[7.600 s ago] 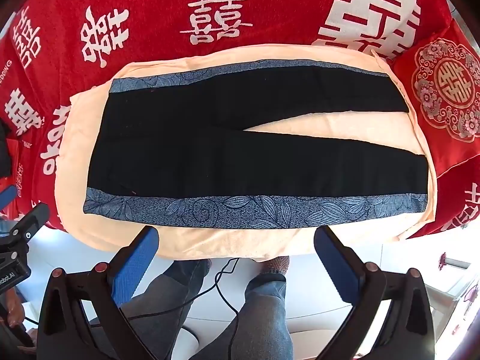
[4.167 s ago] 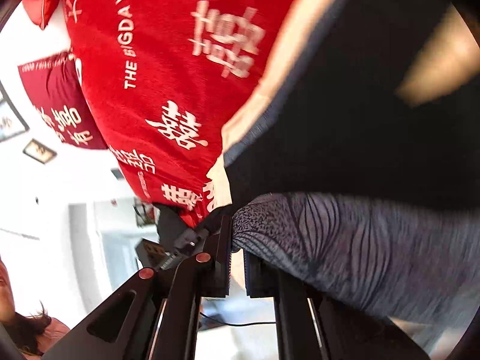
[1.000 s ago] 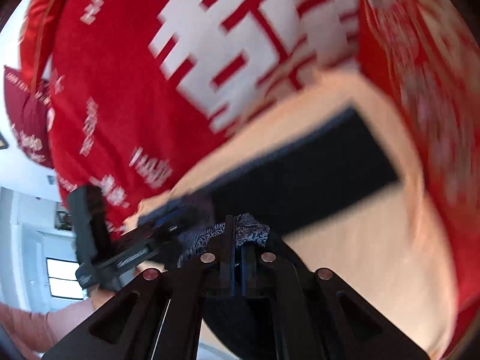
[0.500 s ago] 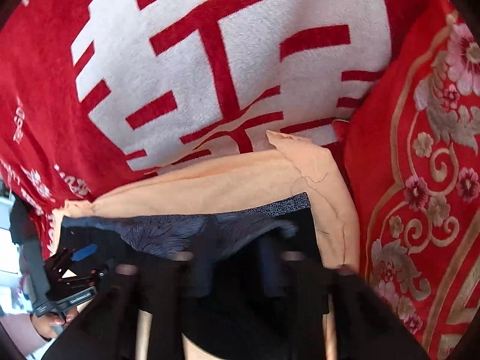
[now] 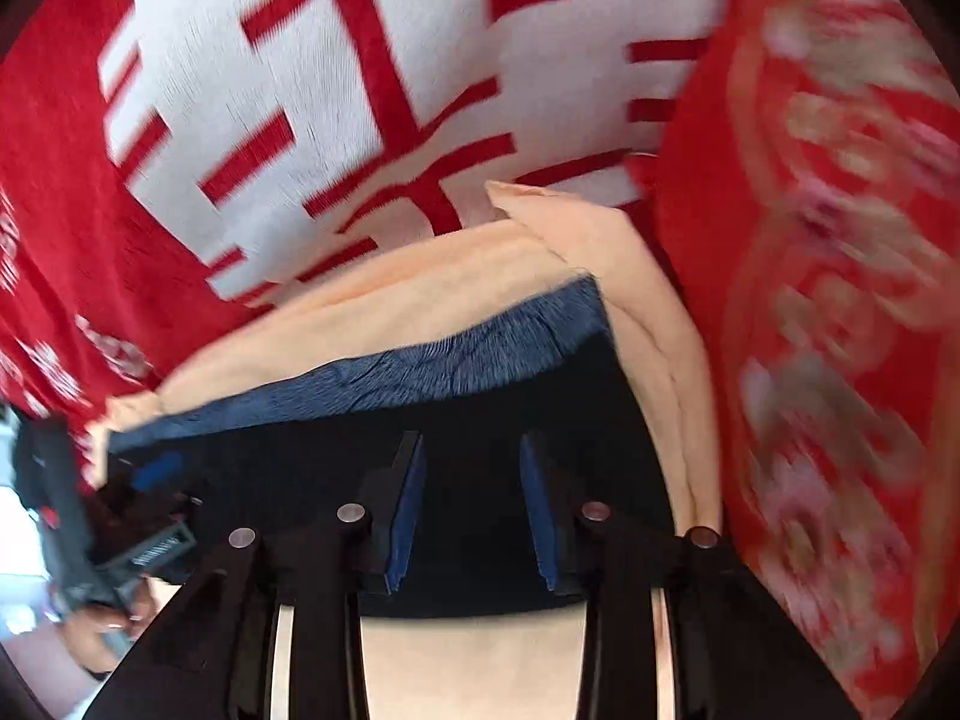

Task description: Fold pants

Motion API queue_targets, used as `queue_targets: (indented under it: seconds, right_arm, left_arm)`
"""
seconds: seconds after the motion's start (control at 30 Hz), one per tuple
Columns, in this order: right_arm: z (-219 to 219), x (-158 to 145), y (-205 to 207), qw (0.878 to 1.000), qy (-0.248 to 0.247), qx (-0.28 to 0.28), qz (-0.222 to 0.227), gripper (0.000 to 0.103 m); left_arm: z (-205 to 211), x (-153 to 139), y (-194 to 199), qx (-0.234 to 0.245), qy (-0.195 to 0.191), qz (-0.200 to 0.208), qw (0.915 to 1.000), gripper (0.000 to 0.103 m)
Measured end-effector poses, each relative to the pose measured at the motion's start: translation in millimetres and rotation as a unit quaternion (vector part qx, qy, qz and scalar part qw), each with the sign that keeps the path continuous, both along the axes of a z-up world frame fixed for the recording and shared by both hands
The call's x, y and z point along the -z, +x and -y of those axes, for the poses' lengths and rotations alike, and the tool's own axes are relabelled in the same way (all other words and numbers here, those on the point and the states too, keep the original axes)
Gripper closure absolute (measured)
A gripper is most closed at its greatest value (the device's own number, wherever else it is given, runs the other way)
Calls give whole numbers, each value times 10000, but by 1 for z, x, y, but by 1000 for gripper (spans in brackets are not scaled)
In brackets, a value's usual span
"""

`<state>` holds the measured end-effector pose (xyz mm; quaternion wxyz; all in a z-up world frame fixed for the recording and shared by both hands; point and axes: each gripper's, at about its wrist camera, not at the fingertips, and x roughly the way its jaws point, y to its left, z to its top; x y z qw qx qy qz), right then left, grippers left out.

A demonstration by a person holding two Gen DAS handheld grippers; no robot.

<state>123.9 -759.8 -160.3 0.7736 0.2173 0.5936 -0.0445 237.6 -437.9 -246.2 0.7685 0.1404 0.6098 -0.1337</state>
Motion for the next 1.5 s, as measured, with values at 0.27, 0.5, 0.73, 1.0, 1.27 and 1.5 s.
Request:
queue_targets:
  seconds: [0.27,0.5,0.73,1.0,1.27,1.5]
  right_arm:
    - [19,19,2,9962,-798,160,-316,82]
    - [-20,-1,-39,9985,478,252,-112,55]
    - [-142,13,-64,9775,2087,-246,-176,55]
    - [-310,60,-57,9394,3394,-316,-360,55]
    - [-388,94,-38,9383,3446,-94,-259,55]
    - [-388,81,-18,9442,3284,-137,-218,95]
  left_arm:
    - [-62,8,21,-676,282,-52,9973,14]
    - [-160,-21,-2,-1292,721,-32,9890,14]
    - [-208,-15,-29,-1365,841,-28,9871,14]
    - [-306,-19,-10,-1172,1040,284,9872,14]
    - [-387,8,12,-1301,917,289,9868,14]
    - [-406,13,11,-1046,596,292,9923,14]
